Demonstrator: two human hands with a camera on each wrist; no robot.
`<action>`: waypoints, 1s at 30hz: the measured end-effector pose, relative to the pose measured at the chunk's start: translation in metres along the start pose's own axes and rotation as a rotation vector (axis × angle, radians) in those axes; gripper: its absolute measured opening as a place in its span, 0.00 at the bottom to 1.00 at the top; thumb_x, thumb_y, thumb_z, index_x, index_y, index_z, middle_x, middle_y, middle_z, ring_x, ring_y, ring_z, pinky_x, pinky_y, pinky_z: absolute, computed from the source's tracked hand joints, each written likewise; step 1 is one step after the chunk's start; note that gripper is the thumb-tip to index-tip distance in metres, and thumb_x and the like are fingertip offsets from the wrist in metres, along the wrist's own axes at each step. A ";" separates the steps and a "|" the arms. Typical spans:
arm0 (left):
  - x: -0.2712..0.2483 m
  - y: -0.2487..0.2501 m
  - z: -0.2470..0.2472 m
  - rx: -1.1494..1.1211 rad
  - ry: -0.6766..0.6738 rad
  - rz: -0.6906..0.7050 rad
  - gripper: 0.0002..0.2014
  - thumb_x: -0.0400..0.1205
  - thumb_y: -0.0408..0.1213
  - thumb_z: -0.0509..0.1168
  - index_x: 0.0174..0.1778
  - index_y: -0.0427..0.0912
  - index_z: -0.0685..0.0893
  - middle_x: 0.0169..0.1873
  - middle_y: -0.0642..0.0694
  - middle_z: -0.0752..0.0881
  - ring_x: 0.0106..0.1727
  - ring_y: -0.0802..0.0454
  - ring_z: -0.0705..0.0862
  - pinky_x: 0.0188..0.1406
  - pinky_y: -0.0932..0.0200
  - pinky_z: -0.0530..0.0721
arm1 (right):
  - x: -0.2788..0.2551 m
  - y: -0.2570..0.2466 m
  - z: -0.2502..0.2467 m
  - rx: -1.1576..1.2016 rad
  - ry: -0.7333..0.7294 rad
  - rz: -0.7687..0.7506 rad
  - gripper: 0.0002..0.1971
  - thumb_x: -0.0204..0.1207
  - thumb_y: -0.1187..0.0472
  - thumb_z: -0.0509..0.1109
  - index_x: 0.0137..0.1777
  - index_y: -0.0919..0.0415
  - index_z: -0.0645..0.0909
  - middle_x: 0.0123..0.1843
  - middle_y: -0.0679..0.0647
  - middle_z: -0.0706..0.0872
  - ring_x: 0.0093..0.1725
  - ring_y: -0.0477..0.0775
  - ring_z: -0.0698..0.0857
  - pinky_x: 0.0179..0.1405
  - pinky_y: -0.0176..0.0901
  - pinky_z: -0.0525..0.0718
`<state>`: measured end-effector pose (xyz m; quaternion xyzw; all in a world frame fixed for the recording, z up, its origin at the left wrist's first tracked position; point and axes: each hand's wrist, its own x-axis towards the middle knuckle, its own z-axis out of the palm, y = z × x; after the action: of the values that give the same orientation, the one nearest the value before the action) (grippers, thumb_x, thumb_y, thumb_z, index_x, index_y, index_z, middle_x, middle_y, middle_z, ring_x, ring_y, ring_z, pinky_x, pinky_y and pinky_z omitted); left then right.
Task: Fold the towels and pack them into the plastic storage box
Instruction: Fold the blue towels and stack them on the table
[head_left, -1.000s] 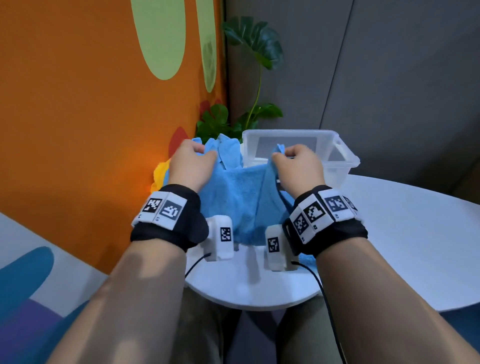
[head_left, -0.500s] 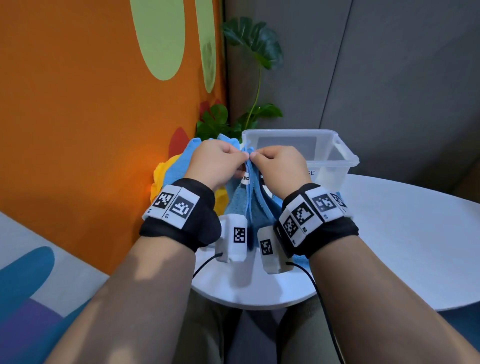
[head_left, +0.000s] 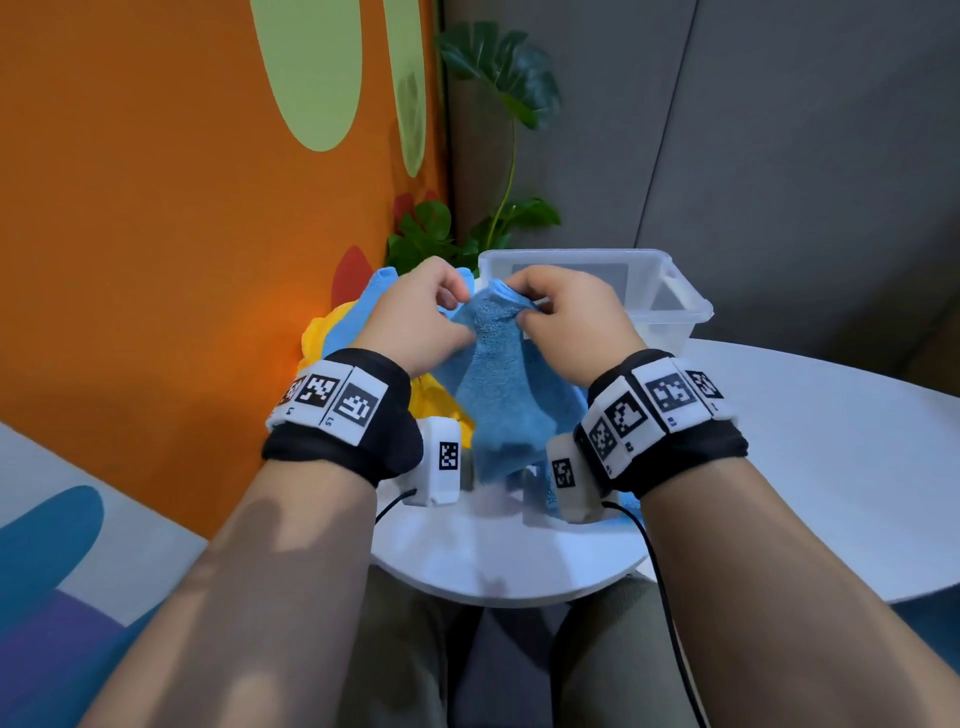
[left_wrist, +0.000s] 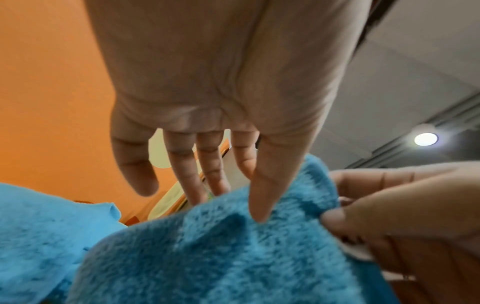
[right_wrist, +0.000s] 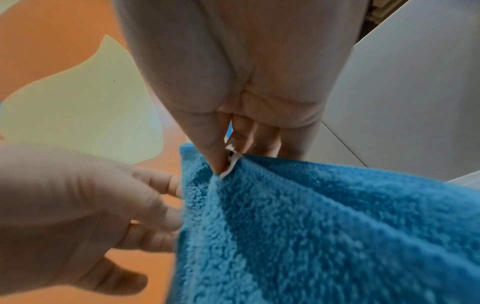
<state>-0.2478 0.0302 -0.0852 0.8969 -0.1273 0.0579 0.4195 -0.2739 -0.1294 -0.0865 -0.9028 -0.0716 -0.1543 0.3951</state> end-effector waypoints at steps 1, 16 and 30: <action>0.001 -0.003 0.002 0.051 -0.031 -0.013 0.18 0.71 0.30 0.75 0.49 0.52 0.76 0.53 0.47 0.78 0.48 0.51 0.78 0.49 0.56 0.78 | -0.001 0.001 -0.003 0.019 0.008 -0.008 0.18 0.72 0.70 0.63 0.46 0.44 0.84 0.43 0.40 0.86 0.48 0.46 0.84 0.53 0.41 0.81; 0.012 -0.029 0.010 0.089 -0.049 -0.094 0.10 0.82 0.42 0.67 0.42 0.39 0.79 0.37 0.43 0.81 0.40 0.45 0.80 0.42 0.46 0.79 | -0.014 0.035 -0.044 0.077 0.433 0.198 0.08 0.79 0.62 0.65 0.55 0.51 0.73 0.48 0.46 0.83 0.41 0.43 0.81 0.36 0.31 0.72; 0.018 -0.015 0.038 -0.223 0.037 0.023 0.05 0.86 0.40 0.59 0.55 0.50 0.77 0.48 0.44 0.85 0.49 0.45 0.83 0.53 0.47 0.80 | -0.020 0.069 -0.040 -0.164 0.120 0.552 0.20 0.76 0.68 0.61 0.68 0.61 0.71 0.58 0.60 0.82 0.53 0.60 0.81 0.44 0.45 0.75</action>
<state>-0.2260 0.0072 -0.1164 0.8419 -0.1354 0.0645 0.5184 -0.2844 -0.2057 -0.1151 -0.9064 0.2128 -0.0993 0.3512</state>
